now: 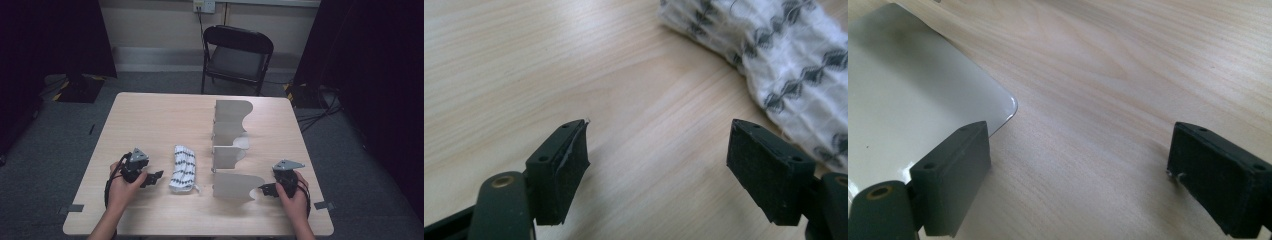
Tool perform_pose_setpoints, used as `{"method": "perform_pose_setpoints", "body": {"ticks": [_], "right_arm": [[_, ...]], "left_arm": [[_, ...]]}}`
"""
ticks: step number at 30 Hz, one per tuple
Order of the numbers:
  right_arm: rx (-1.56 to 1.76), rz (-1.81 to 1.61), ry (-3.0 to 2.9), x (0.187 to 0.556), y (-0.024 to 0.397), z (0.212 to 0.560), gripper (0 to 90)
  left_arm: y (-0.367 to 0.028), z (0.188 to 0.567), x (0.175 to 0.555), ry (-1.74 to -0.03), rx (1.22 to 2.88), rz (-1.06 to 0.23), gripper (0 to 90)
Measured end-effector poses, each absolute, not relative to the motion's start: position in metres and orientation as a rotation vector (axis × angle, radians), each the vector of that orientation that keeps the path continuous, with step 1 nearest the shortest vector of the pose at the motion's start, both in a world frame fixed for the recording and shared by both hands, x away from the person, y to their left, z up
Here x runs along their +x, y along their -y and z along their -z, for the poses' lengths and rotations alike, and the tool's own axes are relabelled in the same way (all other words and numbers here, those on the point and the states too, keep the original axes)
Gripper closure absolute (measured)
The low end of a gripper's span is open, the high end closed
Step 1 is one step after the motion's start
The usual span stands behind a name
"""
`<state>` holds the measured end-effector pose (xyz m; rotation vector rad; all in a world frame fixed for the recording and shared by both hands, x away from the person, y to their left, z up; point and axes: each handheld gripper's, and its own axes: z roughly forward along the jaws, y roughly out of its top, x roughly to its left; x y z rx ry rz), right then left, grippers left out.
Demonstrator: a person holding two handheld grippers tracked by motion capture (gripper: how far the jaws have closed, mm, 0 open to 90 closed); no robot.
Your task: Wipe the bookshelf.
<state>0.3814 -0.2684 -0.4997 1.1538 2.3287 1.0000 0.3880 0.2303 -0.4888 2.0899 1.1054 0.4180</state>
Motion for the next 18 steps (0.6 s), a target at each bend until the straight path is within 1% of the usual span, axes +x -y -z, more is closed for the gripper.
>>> {"method": "perform_pose_setpoints", "body": {"ticks": [18], "right_arm": [[1.152,-0.999,-2.329,0.381,0.268,0.500,9.2]], "left_arm": [[-0.250,0.497,0.380,-1.093,2.114,-0.473,23.8]]}}
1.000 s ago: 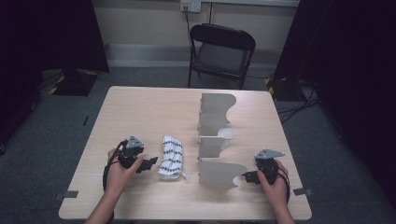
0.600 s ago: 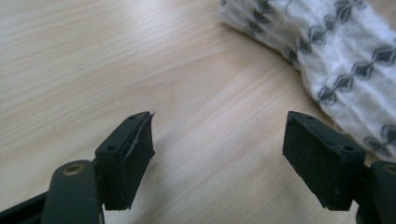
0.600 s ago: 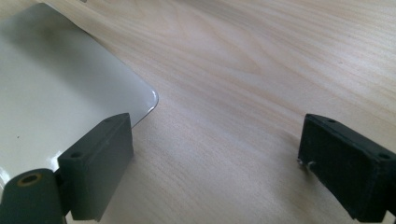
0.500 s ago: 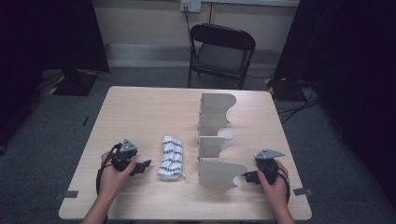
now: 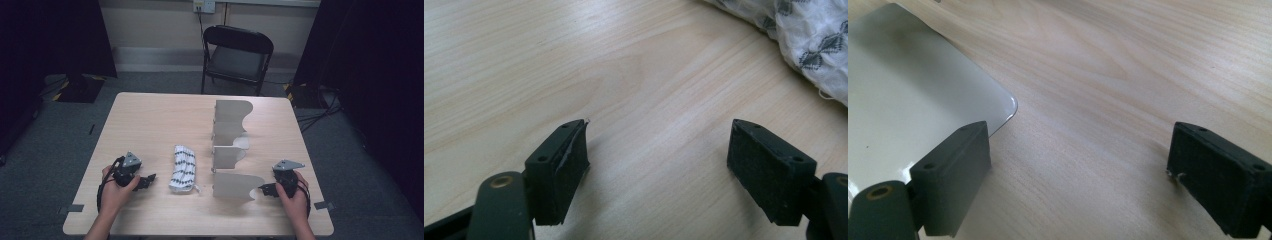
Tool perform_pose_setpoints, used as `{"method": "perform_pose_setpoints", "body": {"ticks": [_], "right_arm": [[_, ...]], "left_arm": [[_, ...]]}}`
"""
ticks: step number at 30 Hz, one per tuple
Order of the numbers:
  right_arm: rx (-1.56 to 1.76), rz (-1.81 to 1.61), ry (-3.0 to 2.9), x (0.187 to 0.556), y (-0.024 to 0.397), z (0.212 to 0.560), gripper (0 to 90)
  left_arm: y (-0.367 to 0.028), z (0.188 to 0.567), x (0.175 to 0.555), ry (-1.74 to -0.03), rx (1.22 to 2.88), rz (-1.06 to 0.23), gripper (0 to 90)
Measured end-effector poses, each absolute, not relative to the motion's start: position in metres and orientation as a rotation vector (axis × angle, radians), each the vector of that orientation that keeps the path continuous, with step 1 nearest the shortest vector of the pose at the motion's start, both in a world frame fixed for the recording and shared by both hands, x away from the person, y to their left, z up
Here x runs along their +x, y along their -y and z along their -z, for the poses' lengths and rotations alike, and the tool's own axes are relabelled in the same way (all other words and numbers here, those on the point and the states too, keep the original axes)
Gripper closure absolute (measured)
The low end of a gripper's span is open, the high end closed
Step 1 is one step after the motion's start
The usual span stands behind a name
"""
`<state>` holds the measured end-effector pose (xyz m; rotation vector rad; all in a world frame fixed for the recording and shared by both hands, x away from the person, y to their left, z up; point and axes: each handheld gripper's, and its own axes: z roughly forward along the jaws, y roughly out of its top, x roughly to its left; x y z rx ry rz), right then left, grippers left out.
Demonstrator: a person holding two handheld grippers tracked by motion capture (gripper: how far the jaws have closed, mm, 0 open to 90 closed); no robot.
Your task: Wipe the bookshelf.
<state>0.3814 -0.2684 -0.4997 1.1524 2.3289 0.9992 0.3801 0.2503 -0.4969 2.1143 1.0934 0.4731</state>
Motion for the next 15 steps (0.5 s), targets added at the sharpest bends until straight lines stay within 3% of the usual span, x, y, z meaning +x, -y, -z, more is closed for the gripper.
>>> {"method": "perform_pose_setpoints", "body": {"ticks": [8,15], "right_arm": [[1.152,-0.999,-2.329,0.3814,0.2684,0.4998,9.2],[1.153,-0.999,-2.329,0.3814,0.2685,0.4998,9.2]], "left_arm": [[-0.2557,0.5007,0.3783,-1.083,2.094,-0.480,16.8],[-0.2563,0.5006,0.3782,-1.076,2.102,-0.482,16.2]]}}
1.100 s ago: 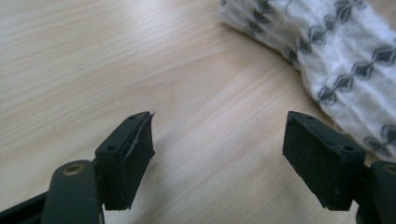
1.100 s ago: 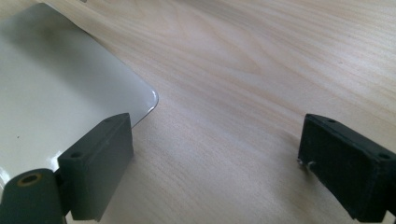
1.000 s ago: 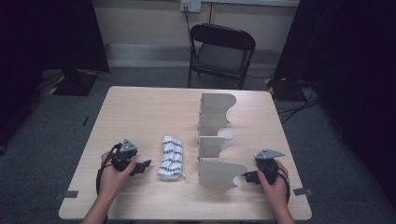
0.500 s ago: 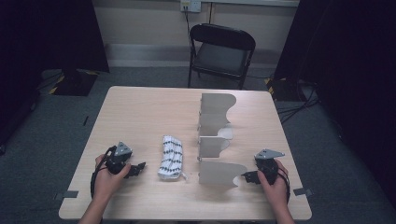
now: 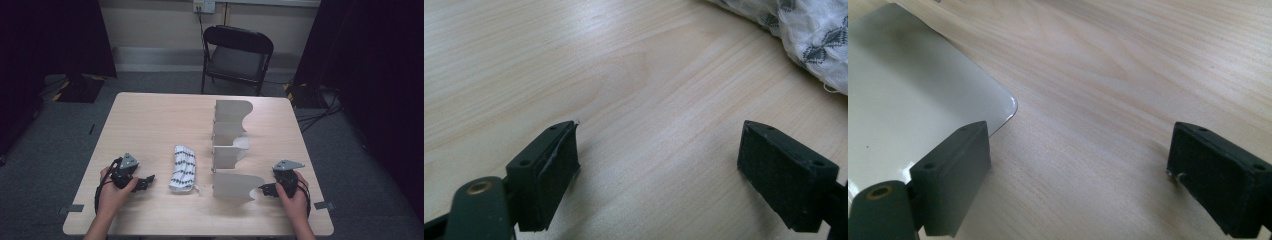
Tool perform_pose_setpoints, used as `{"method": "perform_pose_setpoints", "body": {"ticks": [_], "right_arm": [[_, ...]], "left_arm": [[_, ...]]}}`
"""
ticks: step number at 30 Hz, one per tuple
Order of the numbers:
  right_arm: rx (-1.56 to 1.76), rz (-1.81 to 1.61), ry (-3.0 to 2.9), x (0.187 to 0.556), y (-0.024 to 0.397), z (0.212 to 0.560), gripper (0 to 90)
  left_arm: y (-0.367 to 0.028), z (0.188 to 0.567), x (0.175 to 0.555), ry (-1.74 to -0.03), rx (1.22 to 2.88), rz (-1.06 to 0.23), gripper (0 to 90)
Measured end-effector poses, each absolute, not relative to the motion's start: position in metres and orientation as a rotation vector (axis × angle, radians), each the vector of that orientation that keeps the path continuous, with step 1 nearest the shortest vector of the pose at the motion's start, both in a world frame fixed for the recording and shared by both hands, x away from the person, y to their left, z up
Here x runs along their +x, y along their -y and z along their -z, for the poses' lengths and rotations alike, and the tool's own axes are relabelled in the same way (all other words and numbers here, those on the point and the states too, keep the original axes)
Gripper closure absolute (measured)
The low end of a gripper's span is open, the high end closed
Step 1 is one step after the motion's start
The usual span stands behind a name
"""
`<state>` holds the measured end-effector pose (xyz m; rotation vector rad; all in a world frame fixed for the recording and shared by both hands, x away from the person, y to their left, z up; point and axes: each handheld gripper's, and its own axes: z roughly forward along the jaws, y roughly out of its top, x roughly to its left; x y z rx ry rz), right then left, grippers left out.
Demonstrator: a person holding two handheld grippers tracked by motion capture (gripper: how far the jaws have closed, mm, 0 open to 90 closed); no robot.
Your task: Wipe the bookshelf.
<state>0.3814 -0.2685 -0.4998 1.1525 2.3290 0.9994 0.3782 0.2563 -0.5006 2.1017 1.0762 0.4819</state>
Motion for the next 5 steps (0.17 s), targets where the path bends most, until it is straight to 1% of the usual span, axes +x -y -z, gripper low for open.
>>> {"method": "perform_pose_setpoints", "body": {"ticks": [5], "right_arm": [[1.154,-1.000,-2.329,0.3814,0.2684,0.4997,9.2]], "left_arm": [[-0.2556,0.5010,0.3782,-1.076,2.096,-0.472,15.3]]}}
